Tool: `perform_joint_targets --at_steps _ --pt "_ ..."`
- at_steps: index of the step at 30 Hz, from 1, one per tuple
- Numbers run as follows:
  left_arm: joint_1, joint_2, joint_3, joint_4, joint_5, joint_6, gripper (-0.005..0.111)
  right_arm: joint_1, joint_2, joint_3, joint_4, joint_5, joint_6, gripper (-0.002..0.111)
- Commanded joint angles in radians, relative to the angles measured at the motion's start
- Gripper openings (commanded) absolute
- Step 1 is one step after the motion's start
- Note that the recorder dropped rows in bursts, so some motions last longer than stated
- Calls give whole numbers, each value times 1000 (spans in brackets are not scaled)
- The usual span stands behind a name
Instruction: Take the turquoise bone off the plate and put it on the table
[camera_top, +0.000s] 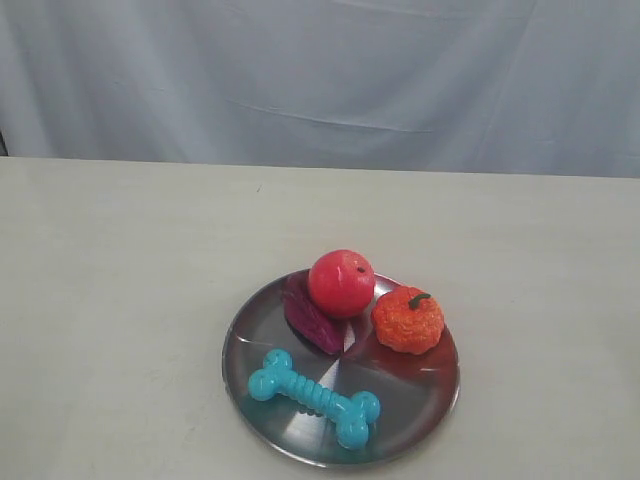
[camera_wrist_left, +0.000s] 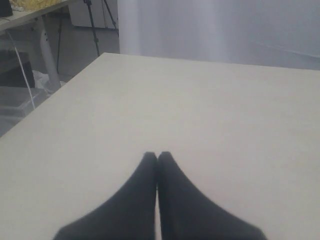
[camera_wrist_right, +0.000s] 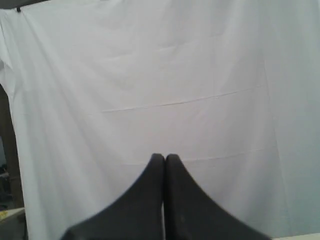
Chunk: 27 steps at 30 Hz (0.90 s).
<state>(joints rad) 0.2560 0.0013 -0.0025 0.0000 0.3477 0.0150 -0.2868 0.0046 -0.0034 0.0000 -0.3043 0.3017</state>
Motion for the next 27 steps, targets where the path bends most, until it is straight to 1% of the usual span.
perform_joint_targets --at_steps 1,4,6,10,17,21,24,27 --pt "0 -1 3 0 -5 -4 0 0 -5 3 0 -53 72 -1" --pt "0 -1 3 0 -5 -4 0 0 -5 -9 0 19 113 -1" --pt "0 -1 3 0 -5 -4 0 0 -5 -62 0 118 133 -1" --pt "0 -1 3 0 -5 -4 0 0 7 -172 0 209 133 -1" --pt "0 -1 3 0 -5 -4 0 0 188 -367 0 343 131 -1" --pt "0 -1 3 0 -5 -4 0 0 296 -453 0 388 120 -1" --pt "0 -1 3 0 -5 -4 0 0 381 -535 0 429 82 -1" --pt "0 -1 3 0 -5 -4 0 0 470 -647 0 516 13 -1"
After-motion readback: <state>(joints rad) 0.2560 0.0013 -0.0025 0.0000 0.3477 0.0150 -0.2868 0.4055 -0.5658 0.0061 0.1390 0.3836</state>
